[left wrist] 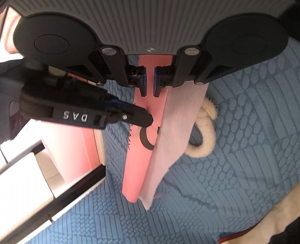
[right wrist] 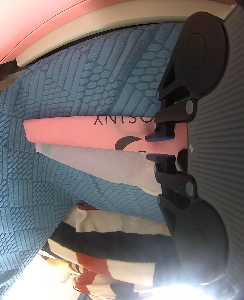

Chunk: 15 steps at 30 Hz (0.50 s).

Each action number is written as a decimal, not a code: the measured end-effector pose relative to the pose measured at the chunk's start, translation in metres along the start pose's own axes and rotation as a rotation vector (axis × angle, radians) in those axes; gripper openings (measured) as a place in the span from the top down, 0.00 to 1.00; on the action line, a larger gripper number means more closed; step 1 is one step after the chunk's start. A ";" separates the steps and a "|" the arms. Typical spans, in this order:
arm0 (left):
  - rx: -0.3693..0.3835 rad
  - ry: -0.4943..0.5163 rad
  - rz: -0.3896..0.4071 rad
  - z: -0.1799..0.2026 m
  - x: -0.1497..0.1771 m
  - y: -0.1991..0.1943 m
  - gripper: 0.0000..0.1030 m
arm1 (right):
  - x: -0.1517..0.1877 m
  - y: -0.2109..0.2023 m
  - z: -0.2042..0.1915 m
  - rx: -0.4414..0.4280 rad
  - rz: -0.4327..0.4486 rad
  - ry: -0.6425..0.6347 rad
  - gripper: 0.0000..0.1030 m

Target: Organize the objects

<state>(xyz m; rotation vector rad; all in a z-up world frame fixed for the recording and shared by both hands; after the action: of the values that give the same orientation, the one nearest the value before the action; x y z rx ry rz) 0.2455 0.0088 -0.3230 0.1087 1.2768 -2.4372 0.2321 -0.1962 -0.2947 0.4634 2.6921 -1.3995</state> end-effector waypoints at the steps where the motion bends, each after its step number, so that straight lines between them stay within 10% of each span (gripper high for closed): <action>1: -0.009 0.014 -0.002 0.002 0.000 0.000 0.92 | 0.000 -0.001 -0.001 0.009 0.003 -0.007 0.84; 9: -0.035 0.041 -0.001 0.002 0.001 0.001 0.92 | -0.012 -0.019 0.003 0.040 0.123 -0.003 0.58; 15: -0.083 0.082 0.019 0.008 0.002 0.000 0.92 | -0.018 -0.018 0.012 0.101 0.133 0.014 0.56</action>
<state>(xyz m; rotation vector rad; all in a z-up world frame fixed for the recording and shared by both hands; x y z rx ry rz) 0.2446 0.0020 -0.3186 0.1987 1.4040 -2.3818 0.2426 -0.2198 -0.2843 0.6489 2.5566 -1.5040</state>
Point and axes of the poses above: each gripper's, at about its wrist camera, not at the fingertips, and y roughly the way its jaws point, z to its right, x to its underside, the point moved 4 cm from there along y, roughly the way its jaws point, and after that the axes turned 8 degrees about -z, right-handed, at the moved point
